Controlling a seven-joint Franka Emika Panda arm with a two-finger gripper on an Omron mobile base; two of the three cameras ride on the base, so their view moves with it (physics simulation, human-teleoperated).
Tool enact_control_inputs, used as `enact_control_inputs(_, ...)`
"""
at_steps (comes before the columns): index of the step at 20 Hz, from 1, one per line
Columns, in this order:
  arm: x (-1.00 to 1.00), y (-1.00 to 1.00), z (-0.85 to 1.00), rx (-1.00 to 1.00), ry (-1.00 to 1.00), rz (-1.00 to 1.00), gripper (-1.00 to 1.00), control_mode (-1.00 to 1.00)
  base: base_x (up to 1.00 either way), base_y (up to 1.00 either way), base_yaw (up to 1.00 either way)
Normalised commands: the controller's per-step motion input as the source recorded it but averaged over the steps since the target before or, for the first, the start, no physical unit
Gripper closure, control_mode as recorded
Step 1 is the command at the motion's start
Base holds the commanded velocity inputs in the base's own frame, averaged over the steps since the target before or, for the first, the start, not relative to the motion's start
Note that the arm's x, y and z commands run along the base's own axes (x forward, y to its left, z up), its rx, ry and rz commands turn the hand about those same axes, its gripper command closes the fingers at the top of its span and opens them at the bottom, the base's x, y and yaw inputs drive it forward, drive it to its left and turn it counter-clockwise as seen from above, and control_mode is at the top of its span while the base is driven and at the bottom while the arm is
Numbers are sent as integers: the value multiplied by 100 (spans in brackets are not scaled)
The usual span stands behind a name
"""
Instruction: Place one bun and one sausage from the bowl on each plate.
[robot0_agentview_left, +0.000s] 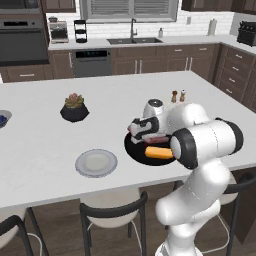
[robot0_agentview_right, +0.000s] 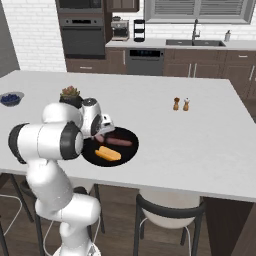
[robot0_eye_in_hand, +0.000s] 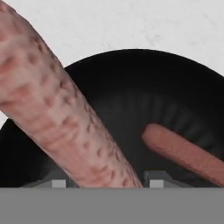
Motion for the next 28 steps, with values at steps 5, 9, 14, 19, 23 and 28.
enact_control_inputs(5,-100,-7,90,1,-7,-2,100,-100,0,0,0)
enact_control_inputs(9,-50,13,29,0,0,-2,100,100,-49,49,0)
enact_control_inputs(14,0,0,0,0,0,0,100,100,-41,100,0)
enact_control_inputs(19,0,0,0,0,0,0,100,100,3,100,0)
enact_control_inputs(23,0,0,0,0,0,0,100,100,26,100,0)
enact_control_inputs(28,0,0,0,0,0,0,100,100,69,98,0)
